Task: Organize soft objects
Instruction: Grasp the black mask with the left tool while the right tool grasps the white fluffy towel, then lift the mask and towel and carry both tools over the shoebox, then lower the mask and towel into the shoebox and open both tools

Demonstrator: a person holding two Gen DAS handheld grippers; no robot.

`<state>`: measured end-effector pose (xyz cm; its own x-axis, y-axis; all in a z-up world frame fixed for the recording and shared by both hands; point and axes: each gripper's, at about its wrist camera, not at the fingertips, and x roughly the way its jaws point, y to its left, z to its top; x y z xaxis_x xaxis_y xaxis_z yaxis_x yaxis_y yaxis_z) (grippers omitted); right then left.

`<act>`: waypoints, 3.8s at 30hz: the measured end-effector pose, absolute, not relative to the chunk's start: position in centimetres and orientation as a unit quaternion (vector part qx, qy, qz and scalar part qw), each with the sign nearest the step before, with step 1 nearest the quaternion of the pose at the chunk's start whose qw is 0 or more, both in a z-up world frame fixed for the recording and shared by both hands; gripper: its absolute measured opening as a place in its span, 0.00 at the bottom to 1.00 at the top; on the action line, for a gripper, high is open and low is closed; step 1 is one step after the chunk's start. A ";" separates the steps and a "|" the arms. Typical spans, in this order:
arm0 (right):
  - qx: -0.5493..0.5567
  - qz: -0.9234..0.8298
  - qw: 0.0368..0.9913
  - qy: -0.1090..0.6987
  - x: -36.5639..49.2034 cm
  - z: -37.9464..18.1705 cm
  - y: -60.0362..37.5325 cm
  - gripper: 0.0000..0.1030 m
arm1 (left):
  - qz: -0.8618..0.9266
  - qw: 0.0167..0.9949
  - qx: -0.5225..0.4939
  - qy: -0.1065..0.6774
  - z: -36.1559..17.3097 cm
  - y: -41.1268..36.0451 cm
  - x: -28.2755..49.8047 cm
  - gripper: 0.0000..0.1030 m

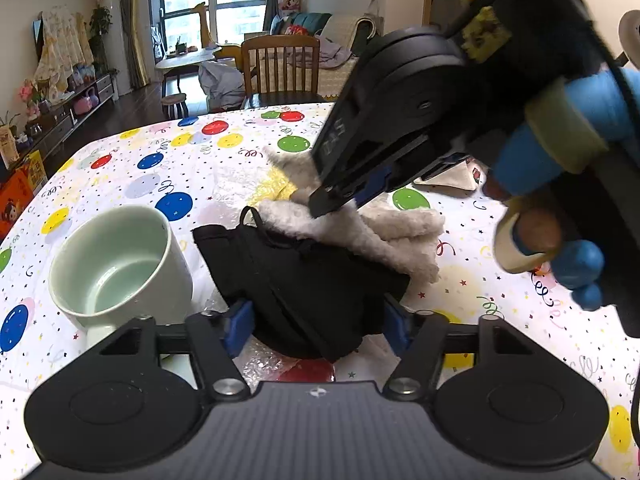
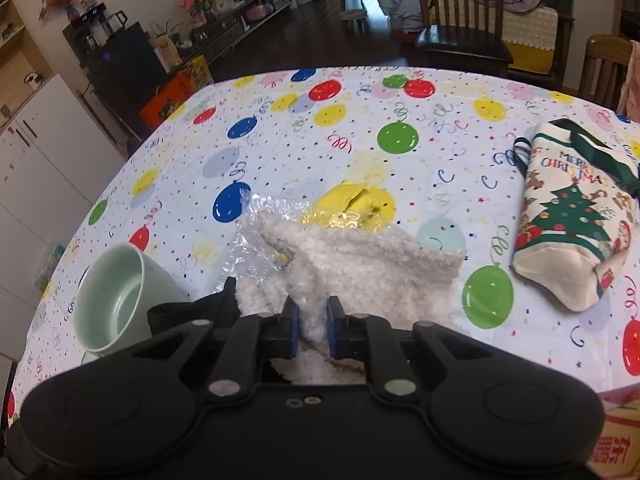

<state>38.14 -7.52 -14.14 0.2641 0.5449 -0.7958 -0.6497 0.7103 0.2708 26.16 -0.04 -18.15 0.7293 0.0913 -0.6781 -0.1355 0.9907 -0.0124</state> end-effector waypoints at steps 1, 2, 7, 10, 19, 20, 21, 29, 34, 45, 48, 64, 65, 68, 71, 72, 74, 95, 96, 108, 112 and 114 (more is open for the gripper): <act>-0.052 0.375 0.795 0.474 38.0 -13.9 -7.7 0.10 | 0.061 0.929 -0.032 0.363 -18.1 0.0 26.2 0.56; -0.050 0.373 0.798 0.471 37.9 -13.7 -7.9 0.10 | 0.061 0.929 -0.035 0.363 -18.1 0.1 26.1 0.53; -0.041 0.371 0.809 0.454 36.9 -11.8 -9.1 0.09 | 0.064 0.929 -0.048 0.362 -17.7 0.5 25.8 0.44; -0.037 0.372 0.816 0.441 36.2 -10.5 -9.8 0.09 | 0.063 0.929 -0.057 0.361 -17.3 0.8 25.6 0.43; -0.007 0.376 0.829 0.413 33.9 -6.3 -13.1 0.08 | 0.048 0.931 -0.077 0.353 -15.7 1.4 24.8 0.39; -0.006 0.378 0.831 0.408 33.5 -5.7 -13.6 0.08 | 0.048 0.932 -0.076 0.351 -15.4 1.4 24.7 0.39; -0.006 0.379 0.833 0.402 33.0 -5.0 -14.2 0.08 | 0.045 0.933 -0.078 0.348 -15.1 1.5 24.5 0.38; 0.024 0.375 0.854 0.360 30.9 0.7 -19.5 0.08 | 0.023 0.942 -0.090 0.323 -12.0 1.7 23.1 0.35; 0.050 0.358 0.868 0.340 30.1 3.2 -23.5 0.08 | 0.009 0.943 -0.096 0.318 -10.4 1.7 22.6 0.34; 0.071 0.313 0.893 0.315 28.4 6.8 -31.2 0.08 | -0.035 0.947 -0.116 0.298 -4.9 1.0 21.3 0.34; 0.068 0.298 0.902 0.306 28.2 7.3 -33.4 0.08 | -0.052 0.947 -0.123 0.292 -3.3 0.2 21.5 0.34; 0.074 0.213 0.930 0.292 32.2 6.6 -44.4 0.08 | -0.123 0.952 -0.099 0.261 2.7 -9.6 24.7 0.34; 0.074 0.209 0.930 0.293 32.6 6.3 -44.9 0.08 | -0.128 0.952 -0.096 0.260 2.9 -10.4 25.1 0.34; 0.074 0.201 0.931 0.295 33.8 5.6 -46.7 0.08 | -0.138 0.953 -0.088 0.256 3.4 -12.9 26.3 0.34; 0.076 0.197 0.930 0.299 34.9 4.8 -48.3 0.08 | -0.145 0.953 -0.082 0.254 4.0 -15.4 27.6 0.34; 0.076 0.196 0.930 0.301 35.2 4.5 -49.2 0.08 | -0.147 0.953 -0.080 0.252 4.2 -16.3 28.1 0.34; 0.076 0.197 0.929 0.305 36.1 3.9 -50.0 0.08 | -0.151 0.954 -0.071 0.248 4.5 -18.0 28.9 0.34; 0.020 0.246 0.871 0.424 43.5 -1.7 -52.4 0.08 | -0.127 0.951 -0.062 0.273 1.6 -27.8 38.5 0.34; 0.017 0.248 0.870 0.427 43.7 -1.9 -52.4 0.08 | -0.130 0.950 -0.063 0.276 1.3 -28.2 38.9 0.34; 0.008 0.265 0.847 0.461 46.3 -5.0 -52.0 0.08 | -0.141 0.920 -0.085 0.357 -4.5 -30.6 42.1 0.34; 0.007 0.268 0.840 0.472 46.8 -6.3 -51.8 0.09 | -0.144 0.911 -0.077 0.378 -6.2 -31.1 42.5 0.34; 0.008 0.269 0.836 0.479 47.3 -7.1 -51.6 0.09 | -0.144 0.907 -0.072 0.388 -7.0 -31.2 42.6 0.34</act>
<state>47.26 -51.61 -7.07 0.3968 0.4572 -0.7959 -0.4413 0.8554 0.2713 42.59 -31.18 -6.96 0.6573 -0.3167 -0.6838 0.2052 0.9483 -0.2419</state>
